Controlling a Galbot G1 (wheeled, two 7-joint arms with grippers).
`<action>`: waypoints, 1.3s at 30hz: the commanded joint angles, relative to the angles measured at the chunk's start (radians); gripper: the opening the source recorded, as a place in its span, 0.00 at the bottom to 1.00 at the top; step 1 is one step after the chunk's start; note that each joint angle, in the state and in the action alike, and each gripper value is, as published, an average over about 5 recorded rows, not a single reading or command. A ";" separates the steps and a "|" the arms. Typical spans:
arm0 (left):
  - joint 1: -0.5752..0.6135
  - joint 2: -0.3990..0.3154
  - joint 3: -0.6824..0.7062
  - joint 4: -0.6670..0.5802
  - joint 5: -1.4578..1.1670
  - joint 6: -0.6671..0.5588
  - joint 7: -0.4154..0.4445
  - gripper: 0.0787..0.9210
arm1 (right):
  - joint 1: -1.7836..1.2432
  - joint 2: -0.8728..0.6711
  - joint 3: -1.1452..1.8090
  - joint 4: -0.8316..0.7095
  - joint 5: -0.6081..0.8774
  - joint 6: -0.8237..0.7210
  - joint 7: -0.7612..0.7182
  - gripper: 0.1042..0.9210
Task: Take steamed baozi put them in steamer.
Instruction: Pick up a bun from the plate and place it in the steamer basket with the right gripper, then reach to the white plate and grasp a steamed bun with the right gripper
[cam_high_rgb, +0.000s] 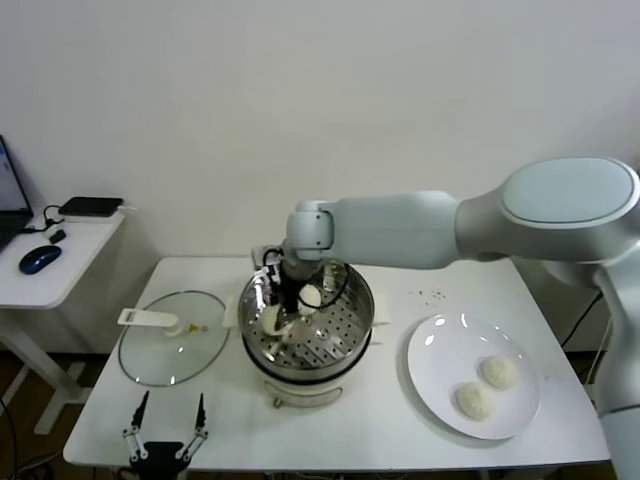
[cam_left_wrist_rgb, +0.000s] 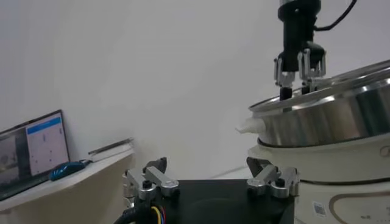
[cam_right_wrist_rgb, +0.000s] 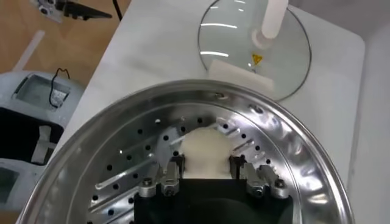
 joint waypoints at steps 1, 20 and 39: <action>0.003 -0.003 0.000 -0.003 0.002 -0.001 0.000 0.88 | -0.036 0.017 0.007 -0.026 -0.035 0.002 0.009 0.53; 0.007 -0.004 0.003 -0.010 0.007 -0.003 -0.002 0.88 | 0.318 -0.309 -0.152 0.200 0.041 0.139 -0.155 0.88; 0.014 -0.012 0.023 -0.005 0.030 -0.010 -0.007 0.88 | 0.324 -0.836 -0.454 0.456 -0.342 0.154 -0.149 0.88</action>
